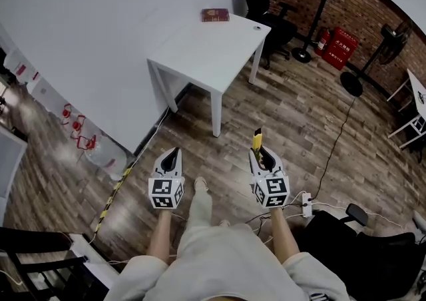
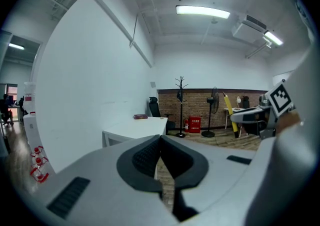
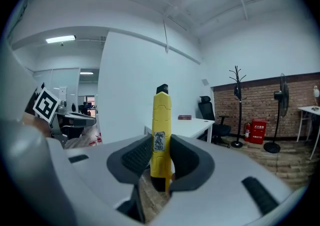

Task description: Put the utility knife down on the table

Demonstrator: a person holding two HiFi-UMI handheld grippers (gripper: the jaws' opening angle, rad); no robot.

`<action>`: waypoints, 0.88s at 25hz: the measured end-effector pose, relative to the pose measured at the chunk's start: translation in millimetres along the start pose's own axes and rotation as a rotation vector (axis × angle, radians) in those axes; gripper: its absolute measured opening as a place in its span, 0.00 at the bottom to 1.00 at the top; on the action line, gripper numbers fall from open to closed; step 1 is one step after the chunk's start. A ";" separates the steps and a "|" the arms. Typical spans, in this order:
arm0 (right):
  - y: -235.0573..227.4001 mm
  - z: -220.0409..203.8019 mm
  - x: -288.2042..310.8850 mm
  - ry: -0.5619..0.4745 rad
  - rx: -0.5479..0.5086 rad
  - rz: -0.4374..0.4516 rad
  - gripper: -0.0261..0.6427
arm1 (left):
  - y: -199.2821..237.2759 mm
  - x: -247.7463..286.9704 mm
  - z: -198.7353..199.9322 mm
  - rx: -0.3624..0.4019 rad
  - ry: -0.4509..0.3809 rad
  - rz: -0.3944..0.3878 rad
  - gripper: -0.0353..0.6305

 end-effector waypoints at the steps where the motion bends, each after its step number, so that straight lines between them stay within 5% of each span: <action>1: -0.8 1.0 7.7 0.002 -0.003 0.001 0.20 | 4.0 7.8 0.1 -0.003 0.000 -0.003 0.06; 22: -29.5 77.5 272.5 0.038 -0.044 -0.090 0.20 | 170.9 257.5 67.0 -0.046 -0.025 -0.138 0.06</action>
Point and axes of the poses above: the fingertips, and each gripper's own axes: x forward along the fingers, y to its left, z out of its top, the point moved 2 cm from there along -x, backward along the fingers, and after that the axes turned 6 degrees about -z, right-handed, at the moved point
